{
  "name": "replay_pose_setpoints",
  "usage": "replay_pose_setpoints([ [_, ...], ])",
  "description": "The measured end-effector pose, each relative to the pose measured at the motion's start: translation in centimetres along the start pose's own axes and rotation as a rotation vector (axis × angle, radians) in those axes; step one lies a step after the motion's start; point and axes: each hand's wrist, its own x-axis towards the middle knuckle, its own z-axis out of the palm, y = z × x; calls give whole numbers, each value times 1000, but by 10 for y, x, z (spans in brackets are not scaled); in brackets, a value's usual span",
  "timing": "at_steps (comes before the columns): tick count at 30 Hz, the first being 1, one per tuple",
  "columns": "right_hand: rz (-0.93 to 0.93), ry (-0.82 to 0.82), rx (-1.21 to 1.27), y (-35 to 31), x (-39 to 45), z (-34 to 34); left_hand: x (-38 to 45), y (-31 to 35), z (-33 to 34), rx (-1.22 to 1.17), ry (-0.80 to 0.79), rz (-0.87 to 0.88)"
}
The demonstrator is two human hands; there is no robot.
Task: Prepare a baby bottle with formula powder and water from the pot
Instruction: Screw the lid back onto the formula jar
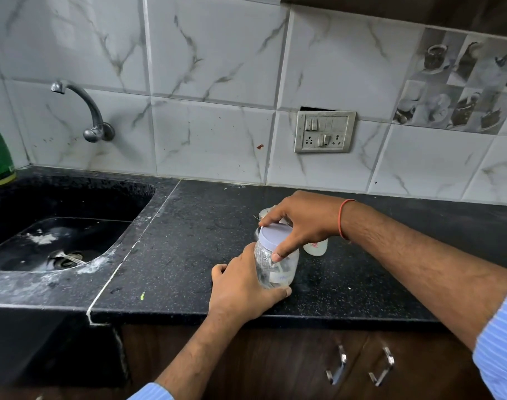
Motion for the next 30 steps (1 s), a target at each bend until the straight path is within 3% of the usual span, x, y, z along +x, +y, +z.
replay_pose_setpoints([
  [7, -50, -54, -78, -3, 6, -5, 0, 2, -1, 13, -3, -6],
  [15, -114, -165, 35, 3, 9, -13, 3, 0, 0, 0, -16, -9],
  [30, -274, -152, -31, 10, 11, -11, 8, -4, 1, 8, -34, -22],
])
